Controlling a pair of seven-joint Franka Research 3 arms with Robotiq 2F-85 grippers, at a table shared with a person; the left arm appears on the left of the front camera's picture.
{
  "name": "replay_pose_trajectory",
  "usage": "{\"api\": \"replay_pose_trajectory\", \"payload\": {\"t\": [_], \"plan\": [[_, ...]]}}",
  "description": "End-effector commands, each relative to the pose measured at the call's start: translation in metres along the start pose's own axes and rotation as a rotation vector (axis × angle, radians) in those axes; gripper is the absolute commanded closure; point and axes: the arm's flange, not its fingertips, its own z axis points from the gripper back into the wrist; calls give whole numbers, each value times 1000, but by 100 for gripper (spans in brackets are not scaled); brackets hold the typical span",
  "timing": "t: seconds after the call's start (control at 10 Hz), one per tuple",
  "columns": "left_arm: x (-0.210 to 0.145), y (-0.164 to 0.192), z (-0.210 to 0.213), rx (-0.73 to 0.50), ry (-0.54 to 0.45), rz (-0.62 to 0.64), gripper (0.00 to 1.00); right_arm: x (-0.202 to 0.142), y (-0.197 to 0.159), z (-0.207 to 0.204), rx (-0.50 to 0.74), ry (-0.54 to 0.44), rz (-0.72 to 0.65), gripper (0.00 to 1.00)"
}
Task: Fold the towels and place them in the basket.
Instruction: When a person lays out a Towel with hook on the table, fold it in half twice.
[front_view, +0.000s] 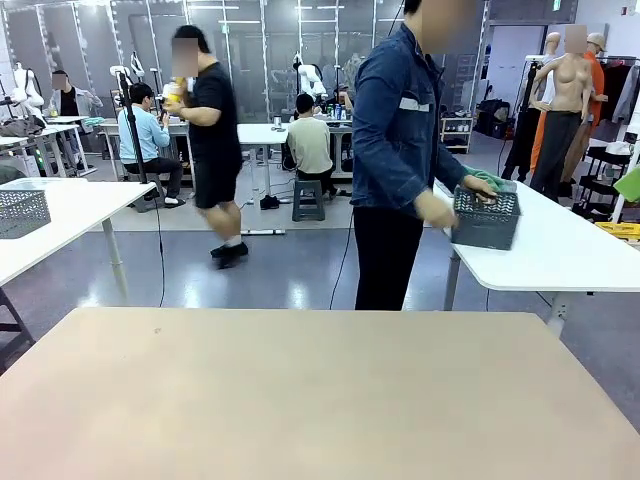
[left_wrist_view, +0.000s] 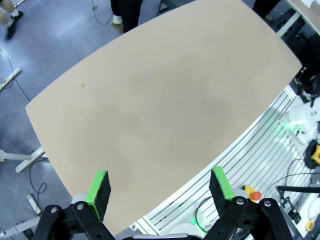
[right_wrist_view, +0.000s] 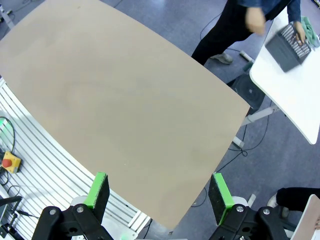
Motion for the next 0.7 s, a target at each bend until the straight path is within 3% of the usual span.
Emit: {"api": "replay_pose_trajectory", "payload": {"t": [0.0,0.6], "plan": [[1,-1,1,5,1,-11,0,-1,0,1,-12,2,4,0],[1,-1,1,5,1,-11,0,-1,0,1,-12,2,4,0]]}}
